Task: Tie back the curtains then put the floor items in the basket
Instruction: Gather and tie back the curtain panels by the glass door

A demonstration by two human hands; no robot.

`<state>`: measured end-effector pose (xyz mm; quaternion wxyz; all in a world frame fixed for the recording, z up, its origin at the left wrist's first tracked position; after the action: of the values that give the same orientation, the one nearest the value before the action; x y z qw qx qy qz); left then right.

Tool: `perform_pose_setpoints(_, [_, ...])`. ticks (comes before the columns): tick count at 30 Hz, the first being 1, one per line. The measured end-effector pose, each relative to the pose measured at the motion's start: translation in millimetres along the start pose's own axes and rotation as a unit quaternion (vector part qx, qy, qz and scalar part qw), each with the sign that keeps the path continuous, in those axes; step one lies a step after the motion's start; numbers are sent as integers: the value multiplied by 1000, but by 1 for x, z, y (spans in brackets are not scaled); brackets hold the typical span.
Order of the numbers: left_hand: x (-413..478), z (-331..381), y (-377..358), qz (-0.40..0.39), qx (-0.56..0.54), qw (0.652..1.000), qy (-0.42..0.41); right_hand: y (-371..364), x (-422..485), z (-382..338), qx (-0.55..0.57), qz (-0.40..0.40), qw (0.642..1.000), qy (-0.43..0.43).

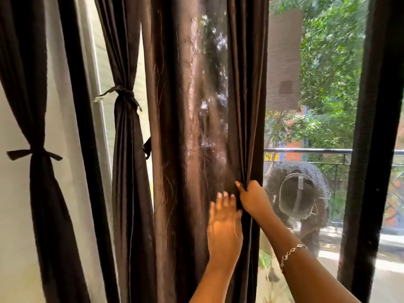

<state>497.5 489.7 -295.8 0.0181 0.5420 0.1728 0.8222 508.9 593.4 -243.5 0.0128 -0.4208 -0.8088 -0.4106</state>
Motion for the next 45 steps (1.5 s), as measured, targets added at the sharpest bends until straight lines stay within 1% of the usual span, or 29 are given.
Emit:
perform_pose_setpoints(1, [3,-4,9,48,9,999,-18,0,2,2,-7,5,1000,2])
perform_pose_setpoints(2, [8,-10,21,96,11,995,-17,0,3,4,-9,7,1000,2])
perform_pose_setpoints(5, [30,-34,62,231,6,972,38,-1,3,7,-20,2,1000,1])
perform_pose_setpoints(7, [44,-54,86,292,-25,947,128,-1,2,5,-48,9,999,5])
perform_pose_setpoints(9, [48,-71,99,305,-87,920,231,2,-1,2,-91,25,996,8])
perform_pose_setpoints(10, [48,-76,99,298,-109,912,260,2,-2,1,-105,28,994,7])
perform_pose_setpoints(11, [47,-78,98,287,-117,914,262,2,-2,1,-105,26,994,5])
perform_pose_setpoints(14, [42,-63,85,218,-107,947,212,-3,0,-1,-83,10,996,4])
perform_pose_setpoints(16, [37,-53,70,162,-105,960,203,-7,1,-2,-47,2,999,-1])
perform_pose_setpoints(21, [20,-35,33,23,-117,976,183,-11,-2,-9,-10,-33,999,-1])
perform_pose_setpoints(24, [14,-26,19,-18,-123,977,171,-10,-6,-16,31,-73,997,8])
perform_pose_setpoints(26, [13,-18,13,-27,-135,978,156,-7,-10,-26,94,-88,991,39])
perform_pose_setpoints(28, [12,-12,8,-23,-130,982,139,3,-13,-41,130,-68,986,79])
perform_pose_setpoints(29, [11,-11,4,-23,-125,982,136,5,-12,-46,117,-58,987,96])
perform_pose_setpoints(31, [9,-8,-3,-36,-116,983,140,7,-7,-53,34,-39,992,112])
perform_pose_setpoints(32, [9,-6,-5,-46,-114,982,142,6,-6,-54,-15,-23,994,108])
perform_pose_setpoints(34, [7,-5,-5,-57,-144,978,141,6,-4,-51,-68,6,993,95])
perform_pose_setpoints(36, [9,-5,2,-41,-228,962,142,6,-4,-47,-80,20,992,96])
perform_pose_setpoints(38, [16,-5,14,-2,-305,940,151,6,-4,-45,-84,26,991,98])
perform_pose_setpoints(40, [33,-1,25,31,-368,917,153,5,-4,-44,-96,27,990,96])
perform_pose_setpoints(41, [46,2,29,31,-393,906,156,4,-4,-44,-113,28,988,101])
perform_pose_setpoints(43, [75,8,33,16,-416,895,161,2,-6,-44,-151,35,981,117])
perform_pose_setpoints(45, [101,11,35,5,-410,899,157,0,-7,-46,-160,41,979,123])
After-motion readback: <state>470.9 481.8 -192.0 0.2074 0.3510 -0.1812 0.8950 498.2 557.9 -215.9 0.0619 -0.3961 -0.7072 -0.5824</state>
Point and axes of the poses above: each hand's wrist, its own x-axis towards the middle knuckle, its own y-axis out of the back of the hand, z = x × y, the point moved 4 cm from there along x, towards the middle knuckle, and after that the axes turned 11 degrees about -x, right-handed, at the moved point
